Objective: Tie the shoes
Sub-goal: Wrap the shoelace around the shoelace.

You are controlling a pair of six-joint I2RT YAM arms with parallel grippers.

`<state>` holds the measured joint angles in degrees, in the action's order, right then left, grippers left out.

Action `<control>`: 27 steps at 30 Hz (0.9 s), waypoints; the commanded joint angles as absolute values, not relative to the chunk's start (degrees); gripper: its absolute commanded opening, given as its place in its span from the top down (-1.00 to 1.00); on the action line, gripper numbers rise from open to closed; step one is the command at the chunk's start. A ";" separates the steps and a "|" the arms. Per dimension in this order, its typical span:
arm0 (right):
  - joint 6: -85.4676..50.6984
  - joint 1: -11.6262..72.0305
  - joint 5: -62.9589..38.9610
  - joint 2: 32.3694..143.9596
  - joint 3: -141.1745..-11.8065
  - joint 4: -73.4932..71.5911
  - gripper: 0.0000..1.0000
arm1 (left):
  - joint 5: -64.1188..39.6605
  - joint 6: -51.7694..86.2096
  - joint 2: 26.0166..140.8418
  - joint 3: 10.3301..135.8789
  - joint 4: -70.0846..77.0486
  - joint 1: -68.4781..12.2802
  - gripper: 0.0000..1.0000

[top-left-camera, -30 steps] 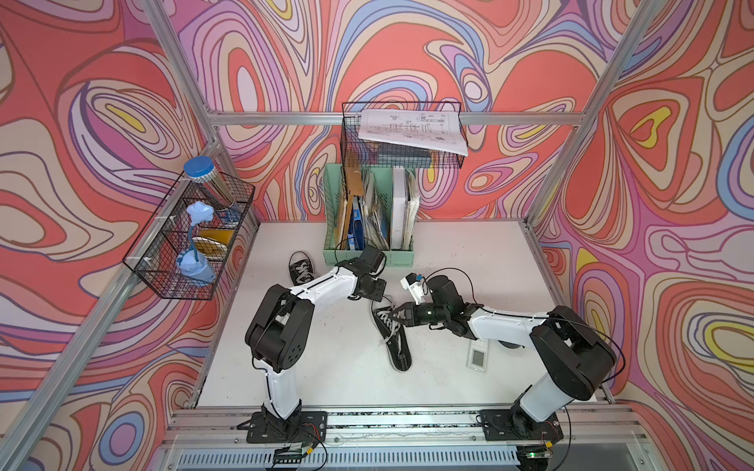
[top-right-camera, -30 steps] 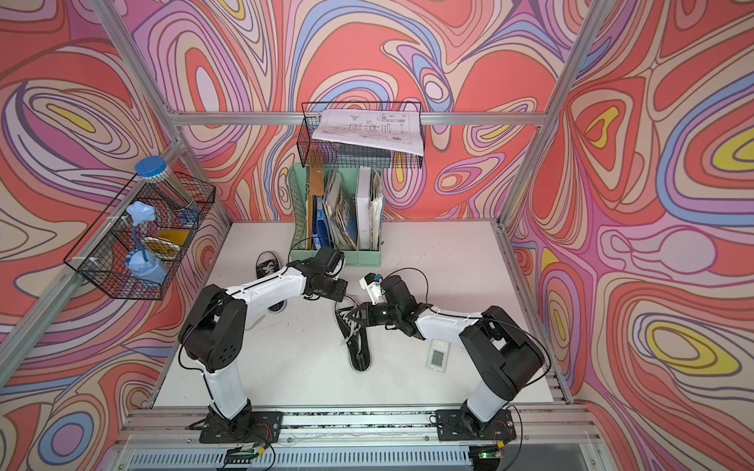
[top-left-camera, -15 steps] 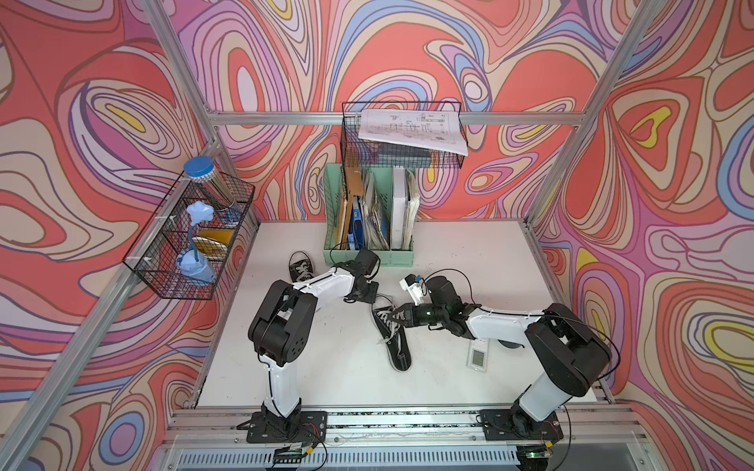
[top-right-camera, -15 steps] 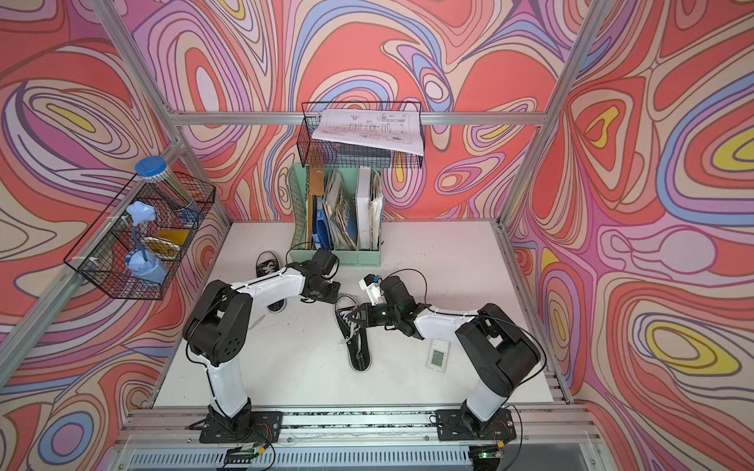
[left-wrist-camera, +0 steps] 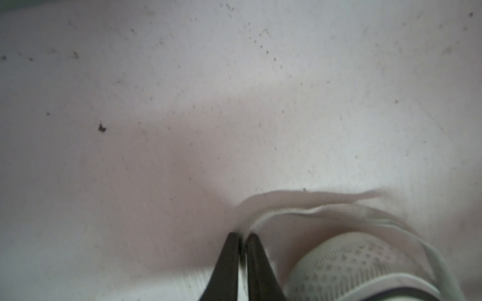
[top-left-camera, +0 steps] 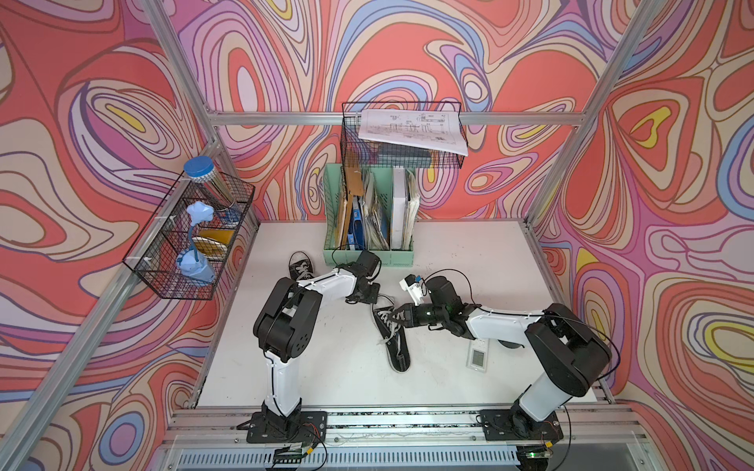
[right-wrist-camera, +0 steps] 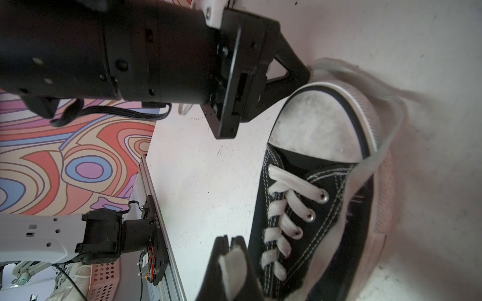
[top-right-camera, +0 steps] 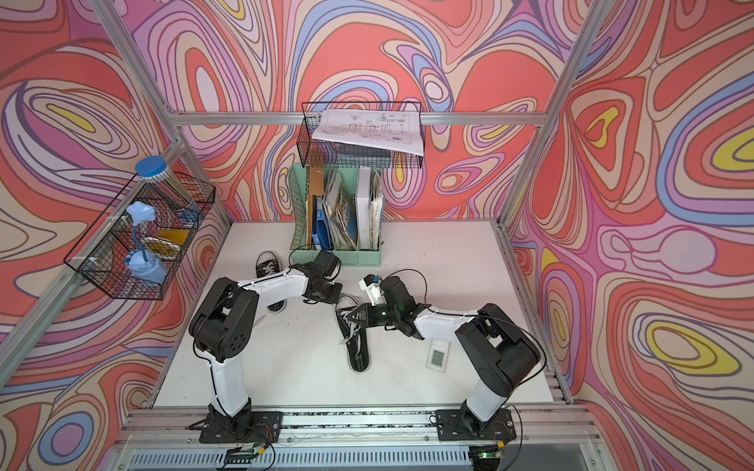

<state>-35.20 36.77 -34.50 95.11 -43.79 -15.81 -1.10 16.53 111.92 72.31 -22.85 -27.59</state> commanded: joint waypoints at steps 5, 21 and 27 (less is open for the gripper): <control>-34.28 36.57 -33.69 94.50 -43.47 -14.71 1.00 | 1.03 17.05 110.55 71.22 -20.79 -26.55 1.00; -34.25 36.56 -30.27 91.54 -44.93 -12.62 1.00 | 0.05 17.92 81.89 63.47 -23.00 -25.84 1.00; -35.67 36.56 -31.54 91.32 -45.27 -14.61 1.00 | 4.25 20.90 73.71 55.57 -27.59 -25.76 1.00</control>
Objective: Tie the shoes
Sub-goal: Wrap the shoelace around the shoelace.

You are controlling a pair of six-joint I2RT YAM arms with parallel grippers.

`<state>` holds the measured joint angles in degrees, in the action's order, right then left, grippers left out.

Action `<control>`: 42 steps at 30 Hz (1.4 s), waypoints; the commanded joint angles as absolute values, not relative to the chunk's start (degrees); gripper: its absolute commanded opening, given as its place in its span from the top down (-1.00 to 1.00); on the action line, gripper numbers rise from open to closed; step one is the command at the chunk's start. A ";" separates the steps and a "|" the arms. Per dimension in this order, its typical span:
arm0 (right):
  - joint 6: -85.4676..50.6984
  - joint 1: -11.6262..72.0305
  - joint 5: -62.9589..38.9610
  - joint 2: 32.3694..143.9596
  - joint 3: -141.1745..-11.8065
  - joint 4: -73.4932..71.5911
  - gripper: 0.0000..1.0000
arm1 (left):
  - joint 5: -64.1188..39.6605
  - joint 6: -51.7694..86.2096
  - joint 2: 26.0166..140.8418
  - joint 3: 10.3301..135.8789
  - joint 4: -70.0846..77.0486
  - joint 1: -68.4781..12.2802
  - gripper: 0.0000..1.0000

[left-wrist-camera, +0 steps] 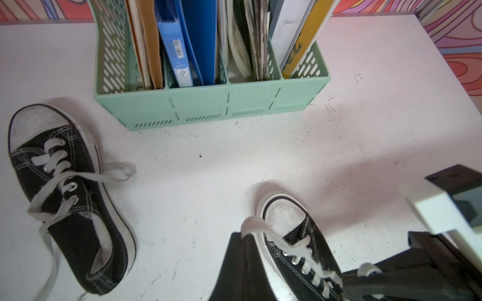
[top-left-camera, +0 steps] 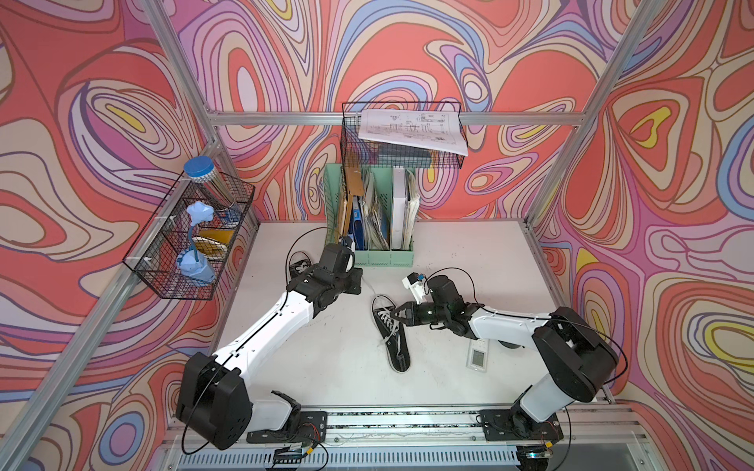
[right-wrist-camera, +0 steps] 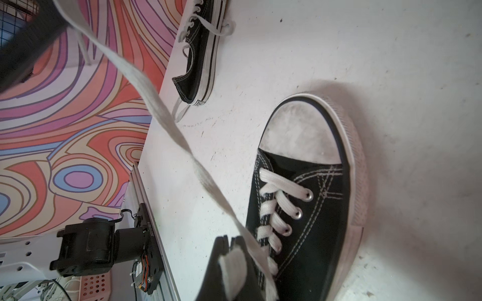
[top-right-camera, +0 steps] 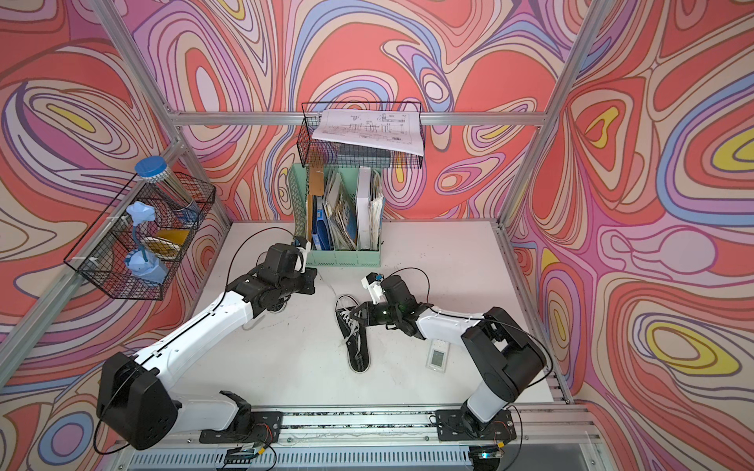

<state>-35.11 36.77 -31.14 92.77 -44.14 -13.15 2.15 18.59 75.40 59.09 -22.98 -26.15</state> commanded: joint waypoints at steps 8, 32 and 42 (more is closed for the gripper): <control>-38.03 36.56 -30.79 94.03 -47.30 -15.08 1.00 | -9.69 25.22 68.22 47.26 -23.58 -26.95 1.00; -37.68 36.13 -30.39 100.15 -55.31 -4.07 1.00 | -22.74 23.60 60.05 46.77 -27.95 -39.33 1.00; -37.00 34.98 -34.55 103.85 -59.75 0.03 1.00 | -26.86 22.55 63.14 49.03 -24.54 -45.67 1.00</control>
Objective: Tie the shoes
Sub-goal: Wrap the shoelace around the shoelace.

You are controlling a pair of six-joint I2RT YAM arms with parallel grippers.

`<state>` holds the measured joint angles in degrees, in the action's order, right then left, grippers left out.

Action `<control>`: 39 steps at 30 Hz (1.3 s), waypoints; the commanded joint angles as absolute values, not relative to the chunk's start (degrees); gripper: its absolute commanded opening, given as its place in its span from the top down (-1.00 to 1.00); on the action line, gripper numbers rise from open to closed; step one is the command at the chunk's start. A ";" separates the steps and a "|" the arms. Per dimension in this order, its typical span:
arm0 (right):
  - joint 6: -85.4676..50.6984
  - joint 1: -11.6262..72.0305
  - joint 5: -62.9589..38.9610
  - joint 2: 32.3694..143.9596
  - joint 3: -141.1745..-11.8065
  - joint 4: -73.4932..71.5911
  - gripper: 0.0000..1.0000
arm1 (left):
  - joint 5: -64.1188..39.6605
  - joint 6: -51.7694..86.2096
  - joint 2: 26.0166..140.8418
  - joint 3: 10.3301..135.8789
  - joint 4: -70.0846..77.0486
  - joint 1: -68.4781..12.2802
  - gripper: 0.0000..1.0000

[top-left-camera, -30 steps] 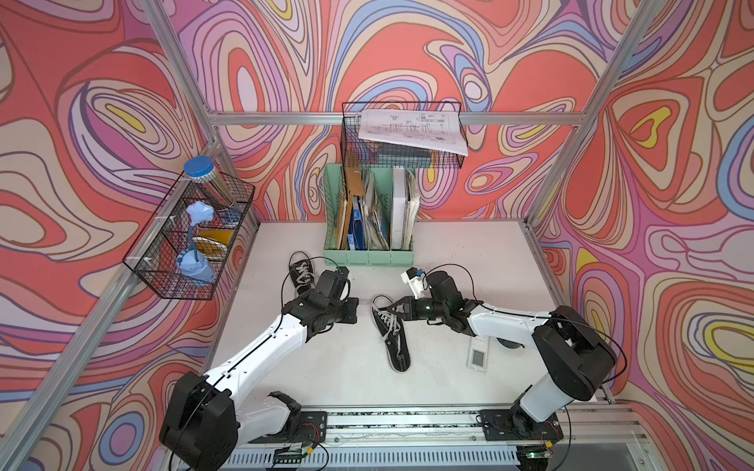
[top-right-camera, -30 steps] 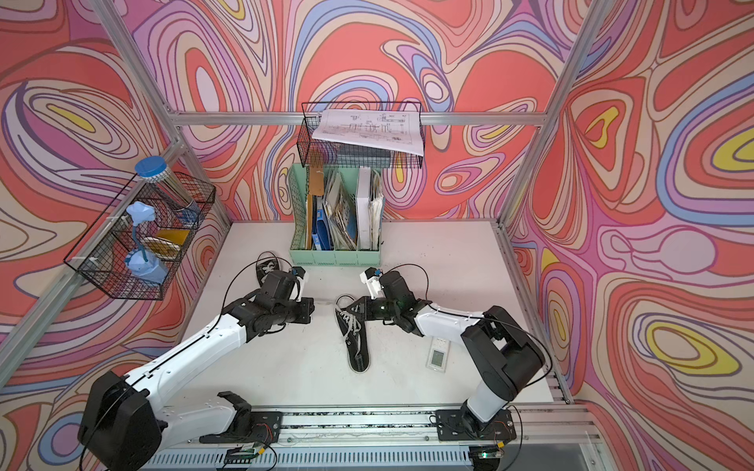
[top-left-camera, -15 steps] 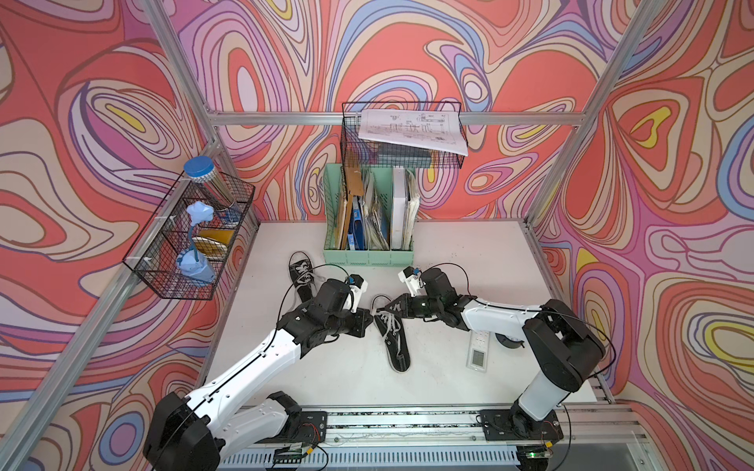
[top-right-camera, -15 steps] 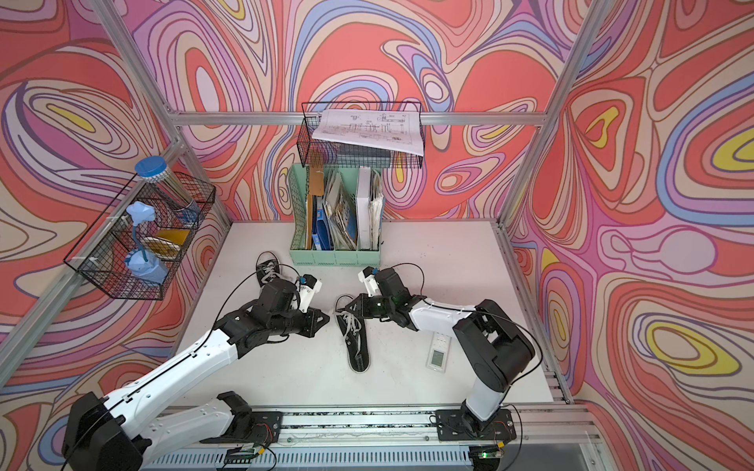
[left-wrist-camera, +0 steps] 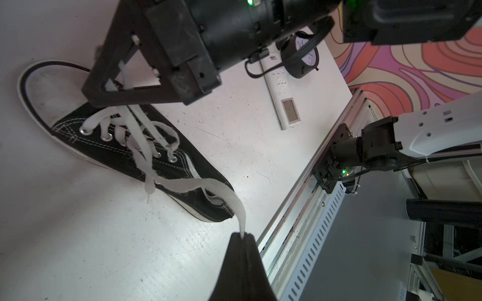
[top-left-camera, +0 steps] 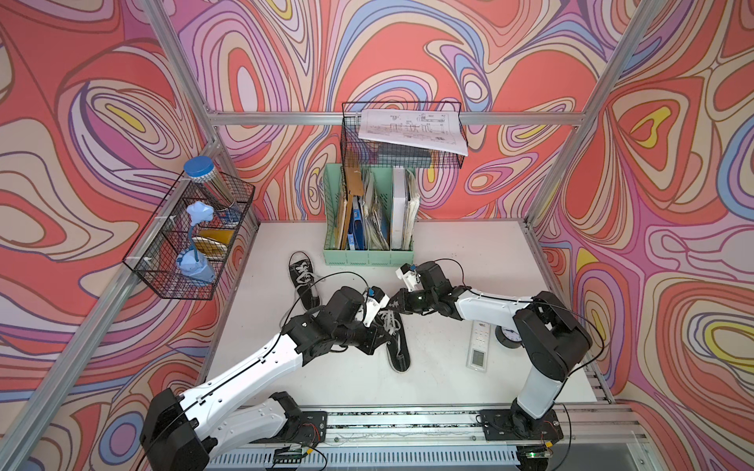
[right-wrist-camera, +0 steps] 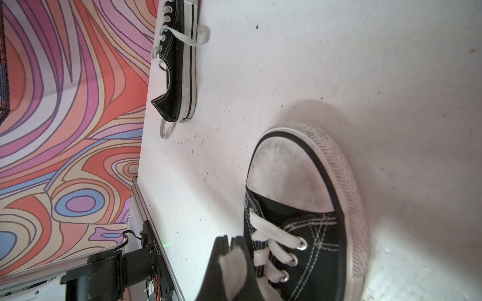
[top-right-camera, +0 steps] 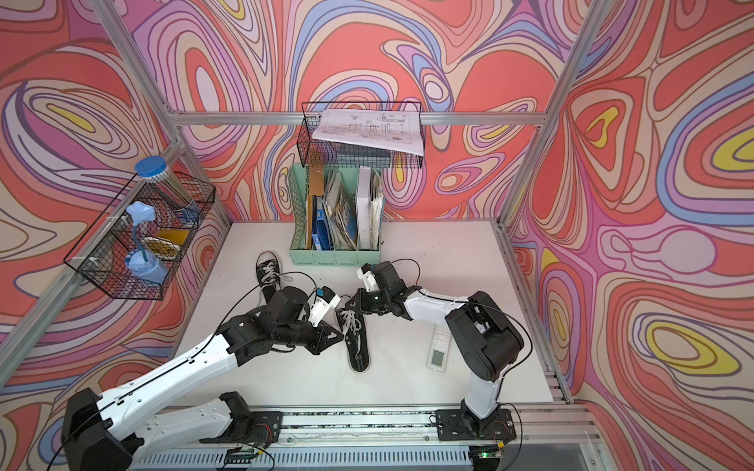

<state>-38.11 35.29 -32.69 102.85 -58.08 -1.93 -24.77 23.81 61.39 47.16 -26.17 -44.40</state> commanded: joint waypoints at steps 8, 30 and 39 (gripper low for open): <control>-35.37 33.70 -37.93 105.81 -62.95 4.10 1.00 | -25.10 20.32 67.94 50.45 -19.28 -48.94 1.00; -35.21 32.52 -41.49 108.63 -65.40 5.67 1.00 | -13.95 15.12 85.27 51.07 -1.22 -54.76 0.83; -34.98 32.43 -41.22 107.98 -64.71 5.31 1.00 | -14.77 13.59 87.45 51.55 -1.01 -54.76 0.31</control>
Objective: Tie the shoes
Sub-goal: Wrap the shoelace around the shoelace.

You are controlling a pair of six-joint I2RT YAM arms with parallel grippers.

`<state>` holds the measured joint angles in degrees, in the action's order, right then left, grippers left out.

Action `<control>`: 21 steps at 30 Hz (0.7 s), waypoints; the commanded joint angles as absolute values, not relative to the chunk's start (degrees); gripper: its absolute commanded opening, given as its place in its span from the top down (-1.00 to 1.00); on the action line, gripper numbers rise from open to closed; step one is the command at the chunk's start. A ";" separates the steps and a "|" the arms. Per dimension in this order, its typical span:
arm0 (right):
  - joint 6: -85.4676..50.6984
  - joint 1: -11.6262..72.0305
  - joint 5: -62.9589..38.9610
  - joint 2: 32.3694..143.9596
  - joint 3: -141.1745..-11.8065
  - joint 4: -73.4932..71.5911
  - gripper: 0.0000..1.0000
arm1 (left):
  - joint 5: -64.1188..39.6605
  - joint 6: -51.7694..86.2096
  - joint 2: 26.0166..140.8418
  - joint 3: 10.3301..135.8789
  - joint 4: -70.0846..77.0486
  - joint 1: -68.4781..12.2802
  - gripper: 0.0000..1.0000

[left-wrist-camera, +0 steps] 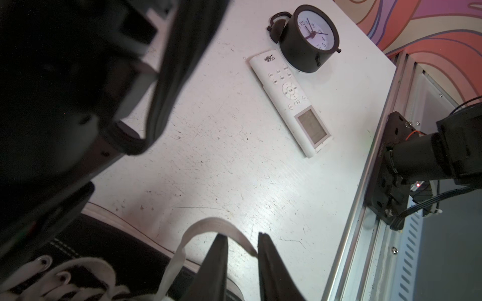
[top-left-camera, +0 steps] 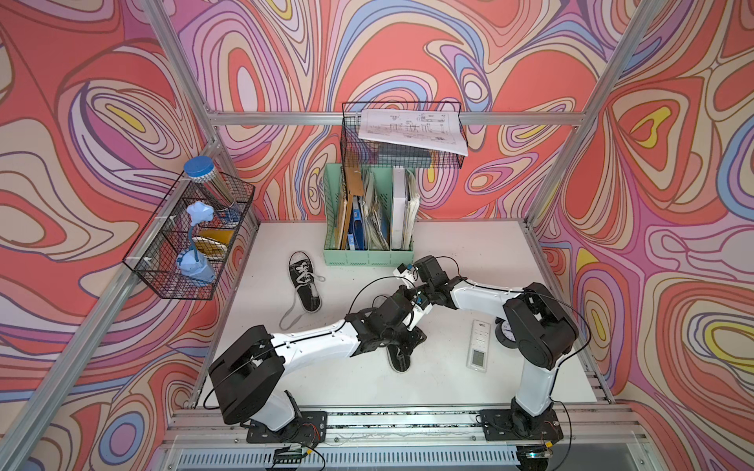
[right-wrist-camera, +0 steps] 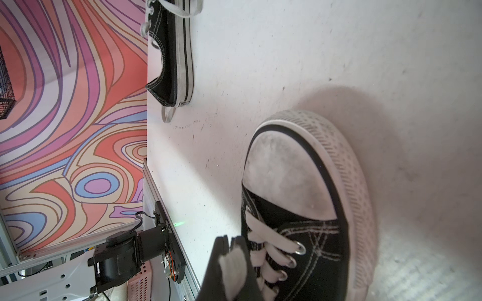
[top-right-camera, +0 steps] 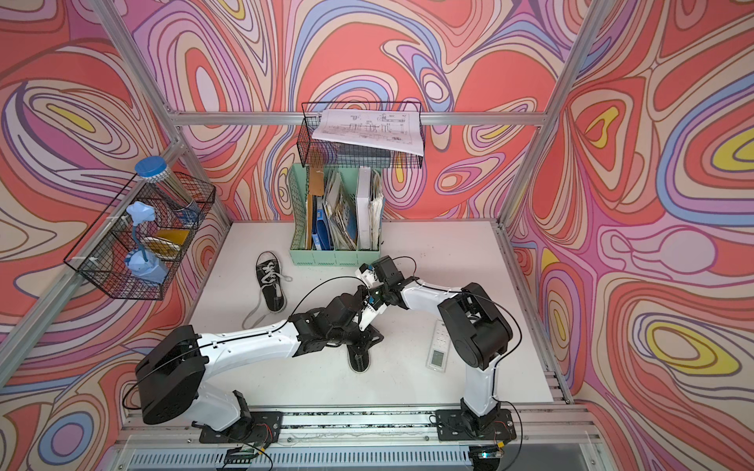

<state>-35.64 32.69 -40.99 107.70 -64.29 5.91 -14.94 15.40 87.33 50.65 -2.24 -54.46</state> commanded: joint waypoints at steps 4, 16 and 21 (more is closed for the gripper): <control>-34.89 32.27 -41.00 107.65 -64.43 5.39 1.00 | -16.00 11.78 86.04 52.03 -3.57 -54.76 0.12; -33.59 32.26 -40.56 106.77 -64.34 6.28 1.00 | -13.04 7.65 76.28 47.73 -12.57 -54.50 -0.12; -32.94 32.21 -40.69 105.73 -63.90 6.40 1.00 | -0.69 9.10 70.88 40.77 -13.30 -52.04 -0.22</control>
<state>-34.33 32.56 -40.93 107.63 -64.29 6.04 -9.39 9.26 72.12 44.05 -9.93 -53.58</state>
